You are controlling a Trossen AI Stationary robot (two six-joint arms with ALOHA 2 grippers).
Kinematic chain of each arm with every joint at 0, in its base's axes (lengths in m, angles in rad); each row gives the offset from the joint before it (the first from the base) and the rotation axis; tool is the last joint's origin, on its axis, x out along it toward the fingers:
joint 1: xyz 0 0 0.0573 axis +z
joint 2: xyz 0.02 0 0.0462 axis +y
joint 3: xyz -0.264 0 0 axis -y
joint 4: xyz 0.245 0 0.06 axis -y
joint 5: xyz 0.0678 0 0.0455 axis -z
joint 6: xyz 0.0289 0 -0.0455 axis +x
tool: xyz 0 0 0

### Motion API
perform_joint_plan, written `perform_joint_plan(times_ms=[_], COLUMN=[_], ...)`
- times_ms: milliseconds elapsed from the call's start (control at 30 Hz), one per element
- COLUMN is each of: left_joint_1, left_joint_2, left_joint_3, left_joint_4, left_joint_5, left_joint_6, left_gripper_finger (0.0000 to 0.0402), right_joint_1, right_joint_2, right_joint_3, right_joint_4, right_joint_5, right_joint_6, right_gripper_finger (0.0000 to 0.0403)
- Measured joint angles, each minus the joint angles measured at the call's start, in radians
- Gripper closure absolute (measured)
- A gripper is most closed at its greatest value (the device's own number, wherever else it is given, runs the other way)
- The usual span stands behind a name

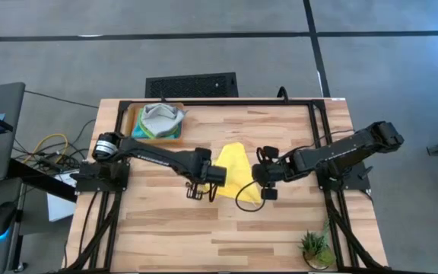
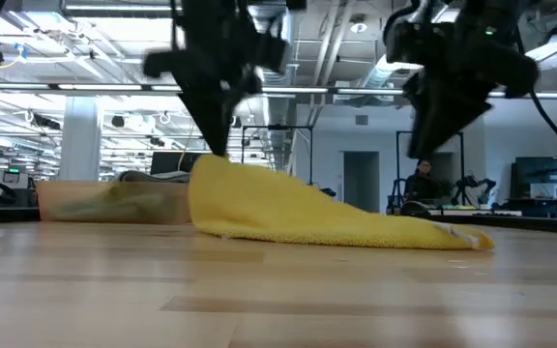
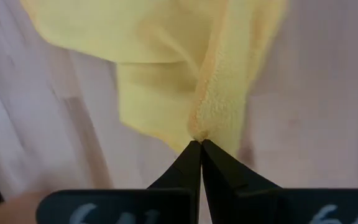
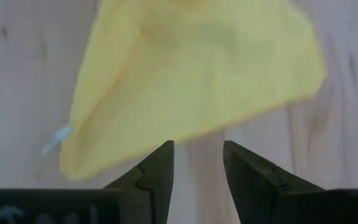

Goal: Fold microfiber towels
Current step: Fold the yellow microfiber cloth

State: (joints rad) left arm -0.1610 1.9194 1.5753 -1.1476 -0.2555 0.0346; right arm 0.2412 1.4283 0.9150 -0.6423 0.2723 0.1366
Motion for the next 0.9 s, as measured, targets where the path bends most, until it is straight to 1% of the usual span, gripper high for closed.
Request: perform_joint_plan(times_ms=[200, 300, 400, 467, 567, 633, 767, 900], left_joint_1=[-0.113, -0.164, -0.198, -0.212, -0.222, -0.224, -0.218, -0.191], left_joint_2=[-0.02, -0.02, -0.019, -0.019, -0.019, -0.018, -0.018, -0.018], left_joint_3=[-0.001, -0.03, -0.065, -0.085, -0.122, -0.139, -0.133, -0.096], left_joint_4=[-0.005, 0.022, 0.051, 0.057, 0.059, 0.054, 0.036, 0.042], left_joint_5=[0.114, 0.146, 0.143, 0.124, 0.092, 0.044, -0.065, -0.117], left_joint_6=[-0.132, -0.185, -0.267, -0.326, -0.412, -0.456, -0.498, -0.493], left_gripper_finger=[0.0401, 0.0401, 0.0401, 0.0401, 0.0401, 0.0401, 0.0401, 0.0401], right_joint_1=[-0.055, -0.079, -0.104, -0.118, -0.13, -0.124, -0.077, -0.003], right_joint_2=[0.0, 0.0, 0.0, 0.0, 0.0, 0.0, 0.0, 0.0], right_joint_3=[0.0, 0.0, 0.0, 0.0, 0.0, 0.0, 0.0, -0.001], right_joint_4=[0.166, 0.23, 0.278, 0.288, 0.286, 0.278, 0.229, 0.224], right_joint_5=[-0.004, -0.007, -0.013, -0.016, -0.05, -0.084, -0.118, -0.118], right_joint_6=[-0.19, -0.287, -0.357, -0.385, -0.4, -0.4, -0.424, -0.426], right_gripper_finger=[0.0242, 0.0242, 0.0242, 0.0242, 0.0242, 0.0242, 0.0242, 0.0242])
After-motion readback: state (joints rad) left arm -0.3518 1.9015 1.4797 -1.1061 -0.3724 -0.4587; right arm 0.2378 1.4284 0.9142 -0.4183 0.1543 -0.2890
